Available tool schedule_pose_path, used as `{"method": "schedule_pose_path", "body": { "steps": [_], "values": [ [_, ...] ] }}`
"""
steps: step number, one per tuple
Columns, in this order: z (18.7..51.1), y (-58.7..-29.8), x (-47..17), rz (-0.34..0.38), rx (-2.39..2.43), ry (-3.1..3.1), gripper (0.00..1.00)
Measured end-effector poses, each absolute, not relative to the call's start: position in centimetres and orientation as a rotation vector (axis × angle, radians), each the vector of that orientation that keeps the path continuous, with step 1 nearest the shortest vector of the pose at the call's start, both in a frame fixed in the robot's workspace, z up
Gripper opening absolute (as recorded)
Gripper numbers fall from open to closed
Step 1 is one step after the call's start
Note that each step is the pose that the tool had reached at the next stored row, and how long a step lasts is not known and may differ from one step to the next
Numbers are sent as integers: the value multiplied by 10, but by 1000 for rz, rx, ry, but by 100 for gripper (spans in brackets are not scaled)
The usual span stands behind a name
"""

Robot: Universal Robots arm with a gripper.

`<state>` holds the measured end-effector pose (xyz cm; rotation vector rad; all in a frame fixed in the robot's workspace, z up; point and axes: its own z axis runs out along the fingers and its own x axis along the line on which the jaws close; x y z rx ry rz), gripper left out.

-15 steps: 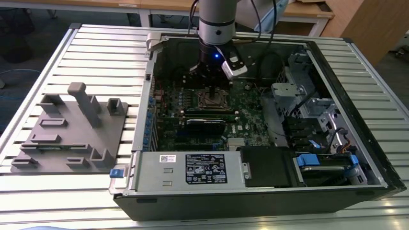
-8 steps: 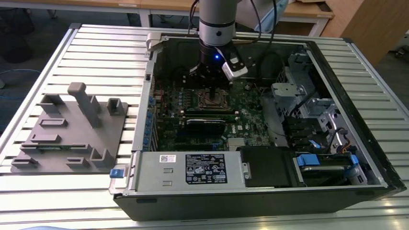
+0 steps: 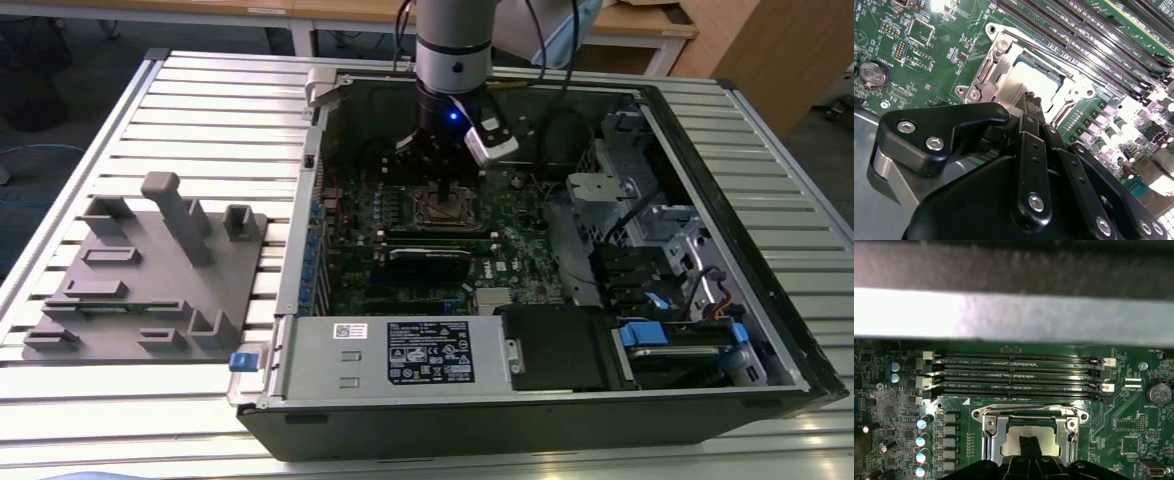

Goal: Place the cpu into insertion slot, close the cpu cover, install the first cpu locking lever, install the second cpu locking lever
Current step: 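Install the first cpu locking lever, then install the second cpu locking lever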

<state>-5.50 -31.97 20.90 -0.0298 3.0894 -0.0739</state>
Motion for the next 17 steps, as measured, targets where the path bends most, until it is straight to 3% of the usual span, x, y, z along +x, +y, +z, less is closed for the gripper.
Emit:
{"method": "schedule_pose_path", "body": {
  "steps": [17],
  "values": [
    [214, -320, -55, -74, -30, 3089, 10]
  ]
}}
